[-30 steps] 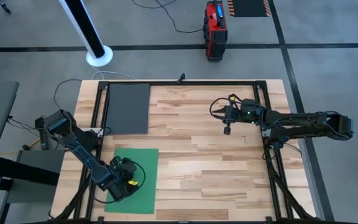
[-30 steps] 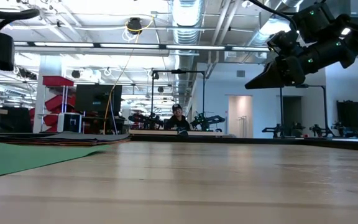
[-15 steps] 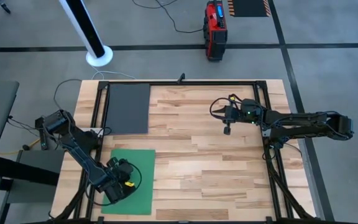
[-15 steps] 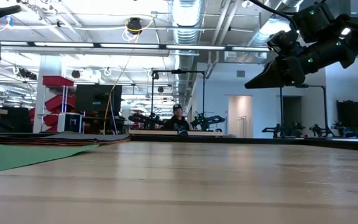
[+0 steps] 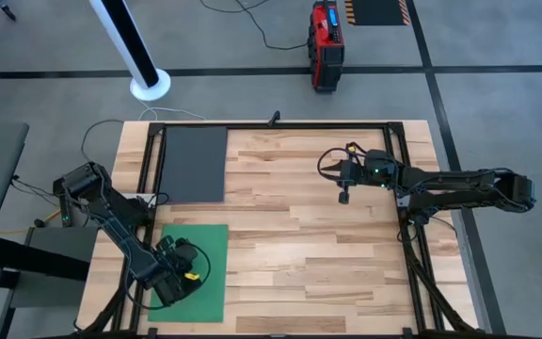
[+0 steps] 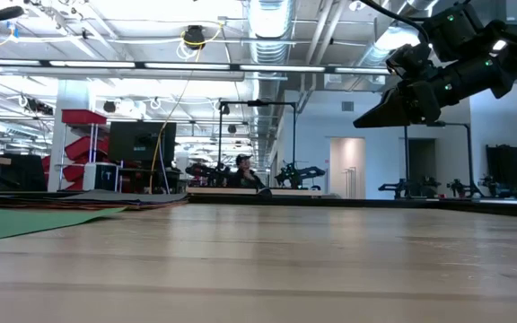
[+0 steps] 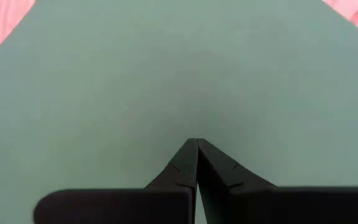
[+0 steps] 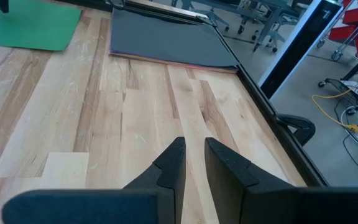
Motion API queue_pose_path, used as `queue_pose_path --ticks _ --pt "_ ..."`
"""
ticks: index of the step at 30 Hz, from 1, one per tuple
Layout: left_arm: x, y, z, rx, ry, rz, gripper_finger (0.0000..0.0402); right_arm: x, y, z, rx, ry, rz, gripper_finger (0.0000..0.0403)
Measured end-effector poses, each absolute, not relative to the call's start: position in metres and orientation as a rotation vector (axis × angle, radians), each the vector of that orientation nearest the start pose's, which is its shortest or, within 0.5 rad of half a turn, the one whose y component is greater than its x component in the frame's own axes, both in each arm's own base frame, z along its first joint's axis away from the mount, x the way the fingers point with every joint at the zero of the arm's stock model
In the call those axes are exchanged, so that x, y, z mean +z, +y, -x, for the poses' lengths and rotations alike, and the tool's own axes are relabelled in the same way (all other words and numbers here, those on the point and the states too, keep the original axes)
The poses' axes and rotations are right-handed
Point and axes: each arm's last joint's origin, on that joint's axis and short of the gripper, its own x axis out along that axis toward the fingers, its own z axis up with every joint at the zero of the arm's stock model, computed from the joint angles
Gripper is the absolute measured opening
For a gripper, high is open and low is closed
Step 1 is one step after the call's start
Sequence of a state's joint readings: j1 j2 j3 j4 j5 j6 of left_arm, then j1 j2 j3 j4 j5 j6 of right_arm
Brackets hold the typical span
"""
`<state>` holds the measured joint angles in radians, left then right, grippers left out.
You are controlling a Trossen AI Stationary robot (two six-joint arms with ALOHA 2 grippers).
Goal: Organize paper
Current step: Move the black paper to the top center of the table
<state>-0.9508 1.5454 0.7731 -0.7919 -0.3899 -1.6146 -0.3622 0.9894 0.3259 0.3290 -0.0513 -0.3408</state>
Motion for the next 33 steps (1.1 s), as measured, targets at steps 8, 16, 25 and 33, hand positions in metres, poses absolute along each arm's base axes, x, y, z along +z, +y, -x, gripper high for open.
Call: queue_pose_path --ticks 8,16,25,33 --pt "0.146 -0.182 -0.147 0.56 1.056 0.415 0.0 0.189 -0.068 -0.184 -0.249 0.376 0.266 0.0059" --pt "0.149 -0.176 -0.158 0.592 0.893 0.387 0.0 0.189 -0.068 -0.184 -0.249 0.373 0.268 0.0059" --pt "0.15 -0.158 -0.181 0.587 0.887 0.254 0.0 0.19 -0.068 -0.184 -0.249 0.369 0.277 0.0059" --pt "0.154 -0.152 -0.189 0.595 0.811 0.197 0.0 0.19 -0.068 -0.184 -0.248 0.37 0.276 0.0059"
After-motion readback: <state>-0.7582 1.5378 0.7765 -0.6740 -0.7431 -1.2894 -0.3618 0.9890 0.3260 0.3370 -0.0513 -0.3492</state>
